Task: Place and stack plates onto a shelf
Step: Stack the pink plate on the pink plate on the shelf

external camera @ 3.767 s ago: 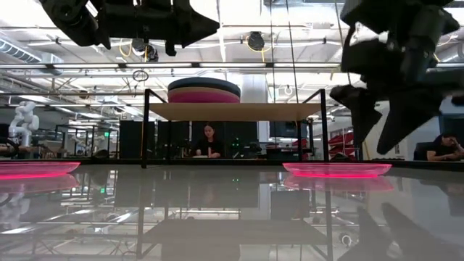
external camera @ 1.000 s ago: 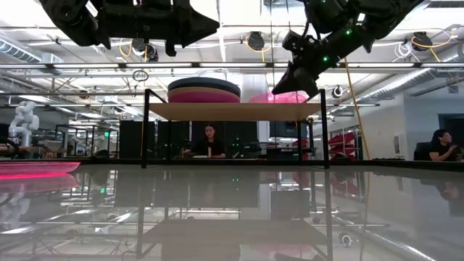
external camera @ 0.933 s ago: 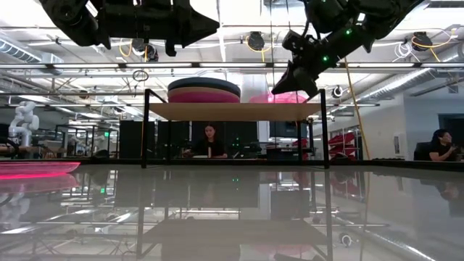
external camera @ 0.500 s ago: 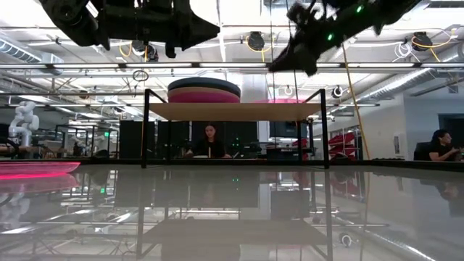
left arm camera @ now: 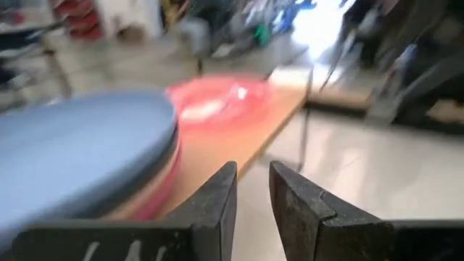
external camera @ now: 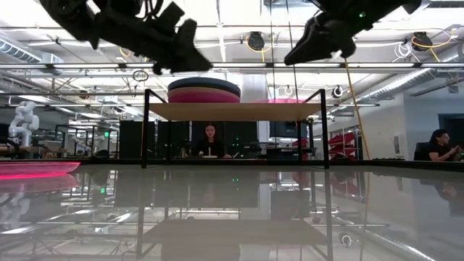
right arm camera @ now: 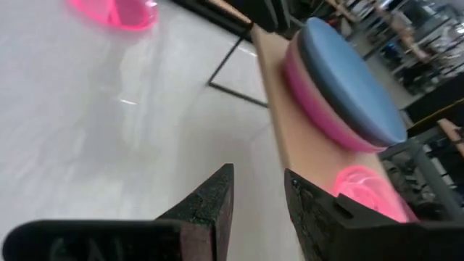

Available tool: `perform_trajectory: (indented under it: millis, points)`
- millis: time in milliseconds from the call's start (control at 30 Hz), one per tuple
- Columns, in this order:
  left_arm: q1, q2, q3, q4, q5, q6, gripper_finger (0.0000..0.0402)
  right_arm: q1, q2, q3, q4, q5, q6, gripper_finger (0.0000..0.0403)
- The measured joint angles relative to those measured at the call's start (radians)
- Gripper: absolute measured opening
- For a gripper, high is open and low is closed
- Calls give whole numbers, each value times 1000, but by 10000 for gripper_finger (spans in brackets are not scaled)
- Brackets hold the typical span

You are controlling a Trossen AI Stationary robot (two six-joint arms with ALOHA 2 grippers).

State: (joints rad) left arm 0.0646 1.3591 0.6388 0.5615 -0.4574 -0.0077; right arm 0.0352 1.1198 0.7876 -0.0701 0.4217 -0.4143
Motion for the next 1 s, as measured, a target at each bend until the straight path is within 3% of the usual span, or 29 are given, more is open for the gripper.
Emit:
perform_trajectory:
  millis: [100,200,367,467,600,1000]
  points:
    - [-62,1,72,-246,-136,-35,88,19,0,0,-35,0,23,105]
    - [-112,1,185,-556,-199,-99,88,36,0,0,-40,0,49,105]
    - [-163,0,354,-1053,-197,-337,88,57,0,0,-26,-3,18,105]
    - [-192,0,386,-1246,-158,-528,88,59,-3,0,-38,-3,9,105]
    - [-236,0,366,-1378,-68,-745,88,59,-5,0,-49,-4,8,105]
    - [-351,84,272,-1389,180,-1154,88,58,-4,0,-63,-7,11,105]
